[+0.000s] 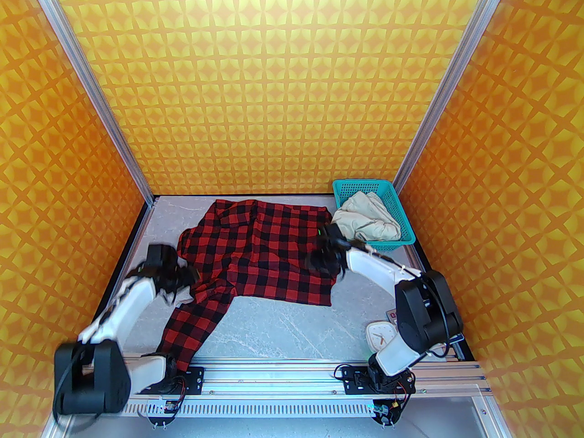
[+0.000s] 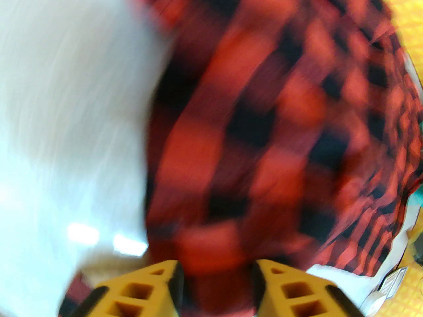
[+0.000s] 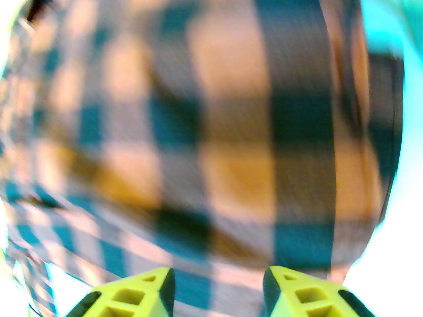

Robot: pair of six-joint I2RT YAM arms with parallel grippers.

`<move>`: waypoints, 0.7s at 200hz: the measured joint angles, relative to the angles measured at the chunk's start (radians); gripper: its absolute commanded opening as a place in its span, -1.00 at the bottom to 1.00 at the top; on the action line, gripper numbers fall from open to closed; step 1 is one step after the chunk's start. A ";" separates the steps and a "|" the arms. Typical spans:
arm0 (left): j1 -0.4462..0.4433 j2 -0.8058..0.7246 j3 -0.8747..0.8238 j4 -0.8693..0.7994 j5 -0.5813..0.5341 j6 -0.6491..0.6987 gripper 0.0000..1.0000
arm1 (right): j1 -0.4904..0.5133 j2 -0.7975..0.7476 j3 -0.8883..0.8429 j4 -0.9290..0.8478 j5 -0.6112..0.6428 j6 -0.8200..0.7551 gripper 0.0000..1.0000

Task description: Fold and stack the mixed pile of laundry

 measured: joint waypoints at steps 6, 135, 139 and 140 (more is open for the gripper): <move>-0.010 0.035 0.043 0.019 0.010 0.011 -0.38 | 0.004 0.005 -0.022 -0.001 0.000 0.003 -0.04; -0.101 0.982 0.821 0.340 0.147 -0.092 -0.84 | 0.044 -0.010 -0.083 0.048 0.054 0.050 -0.10; -0.093 0.985 0.820 0.340 0.146 -0.097 -0.84 | 0.045 -0.013 -0.086 0.048 0.056 0.052 -0.10; -0.091 0.985 0.820 0.340 0.146 -0.098 -0.84 | 0.045 -0.013 -0.087 0.048 0.056 0.051 -0.10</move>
